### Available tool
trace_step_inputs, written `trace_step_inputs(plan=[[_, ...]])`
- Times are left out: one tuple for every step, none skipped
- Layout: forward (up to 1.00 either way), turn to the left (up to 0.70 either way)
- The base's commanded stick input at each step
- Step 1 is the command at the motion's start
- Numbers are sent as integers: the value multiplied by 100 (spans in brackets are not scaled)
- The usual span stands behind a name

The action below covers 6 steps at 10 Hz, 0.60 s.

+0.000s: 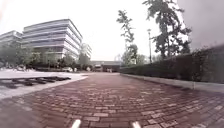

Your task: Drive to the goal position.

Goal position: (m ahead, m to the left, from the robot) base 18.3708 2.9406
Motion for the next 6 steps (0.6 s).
trace_step_inputs(plan=[[70, 0], [70, 0], [70, 0], [70, 0], [70, 0], [70, 0]])
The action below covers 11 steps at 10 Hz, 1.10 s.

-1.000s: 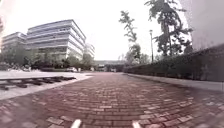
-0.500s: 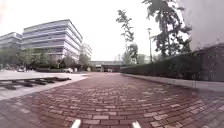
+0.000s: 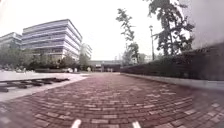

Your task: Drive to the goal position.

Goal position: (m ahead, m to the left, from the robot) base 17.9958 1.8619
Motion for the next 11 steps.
trace_step_inputs(plan=[[70, 0], [70, 0], [70, 0], [70, 0], [70, 0], [70, 0], [70, 0], [70, 0], [70, 0], [70, -2], [70, -6]])
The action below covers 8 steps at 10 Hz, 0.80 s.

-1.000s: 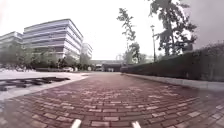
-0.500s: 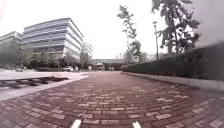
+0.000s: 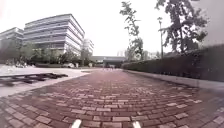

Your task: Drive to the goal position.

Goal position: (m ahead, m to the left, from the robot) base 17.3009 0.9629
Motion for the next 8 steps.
trace_step_inputs(plan=[[70, -11], [70, -9], [70, 0], [70, 0], [70, 0], [70, 0], [70, 0], [70, 0]])
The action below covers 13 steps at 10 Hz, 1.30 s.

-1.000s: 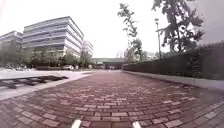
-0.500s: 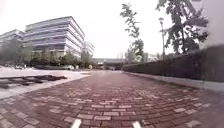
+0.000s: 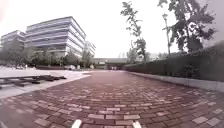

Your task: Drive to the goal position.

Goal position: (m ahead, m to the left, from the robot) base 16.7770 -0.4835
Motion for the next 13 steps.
trace_step_inputs(plan=[[70, 0], [70, 0], [70, 0], [70, 0], [70, 0], [70, -9], [70, -11], [70, -5], [70, 0], [70, 0], [70, 0], [70, 0], [70, 0]])
